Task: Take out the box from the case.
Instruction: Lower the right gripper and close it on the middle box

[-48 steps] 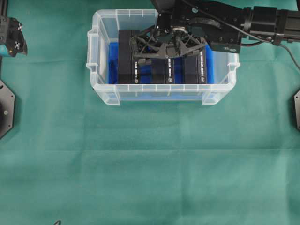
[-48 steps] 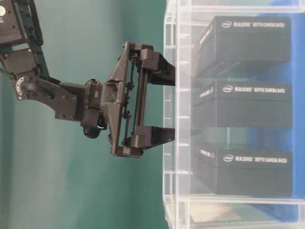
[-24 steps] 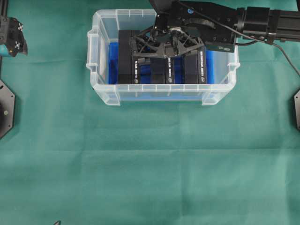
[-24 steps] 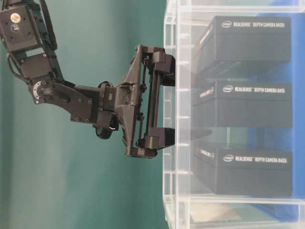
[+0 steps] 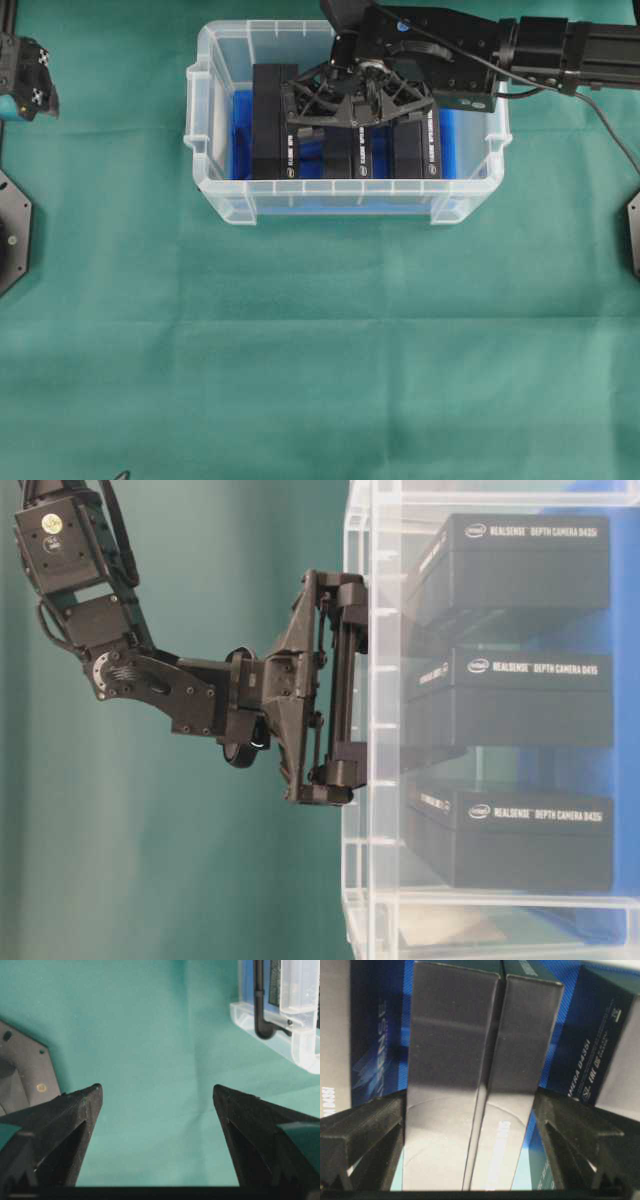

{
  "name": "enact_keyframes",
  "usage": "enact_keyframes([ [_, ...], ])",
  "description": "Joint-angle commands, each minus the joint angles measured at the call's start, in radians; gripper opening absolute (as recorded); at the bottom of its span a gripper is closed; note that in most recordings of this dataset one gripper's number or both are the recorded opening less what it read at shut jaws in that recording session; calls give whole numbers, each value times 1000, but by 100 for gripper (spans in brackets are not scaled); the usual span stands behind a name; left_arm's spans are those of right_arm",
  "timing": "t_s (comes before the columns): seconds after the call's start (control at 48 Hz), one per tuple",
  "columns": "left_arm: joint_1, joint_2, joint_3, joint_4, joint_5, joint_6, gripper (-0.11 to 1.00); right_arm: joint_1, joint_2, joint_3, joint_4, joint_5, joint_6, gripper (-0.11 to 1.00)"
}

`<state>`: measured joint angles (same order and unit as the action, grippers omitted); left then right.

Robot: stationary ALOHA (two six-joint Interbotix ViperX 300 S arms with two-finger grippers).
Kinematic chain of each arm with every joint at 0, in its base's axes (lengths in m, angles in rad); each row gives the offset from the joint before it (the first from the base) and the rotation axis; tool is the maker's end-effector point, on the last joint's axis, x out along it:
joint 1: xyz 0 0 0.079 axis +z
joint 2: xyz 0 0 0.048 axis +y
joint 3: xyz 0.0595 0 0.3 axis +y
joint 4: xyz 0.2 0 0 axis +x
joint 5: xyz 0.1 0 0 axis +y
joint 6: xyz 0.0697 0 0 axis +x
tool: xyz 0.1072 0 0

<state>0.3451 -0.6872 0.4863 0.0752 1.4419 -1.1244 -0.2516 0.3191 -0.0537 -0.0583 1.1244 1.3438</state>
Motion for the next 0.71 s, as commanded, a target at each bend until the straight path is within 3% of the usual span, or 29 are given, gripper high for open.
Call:
enact_keyframes([
  [0.0,3,-2,-21,0,-5,2,93,2,-18,-6,2,-6,3,95],
  [0.521,3,-2,-18,0,-5,2,93,0,-9,-8,9,-12,26,92],
  [0.604,3,-2,-18,0,-5,2,93,2,-8,-8,3,-12,38,84],
  [0.687,3,-2,-21,0,-5,2,93,2,-9,-8,3,-12,48,66],
])
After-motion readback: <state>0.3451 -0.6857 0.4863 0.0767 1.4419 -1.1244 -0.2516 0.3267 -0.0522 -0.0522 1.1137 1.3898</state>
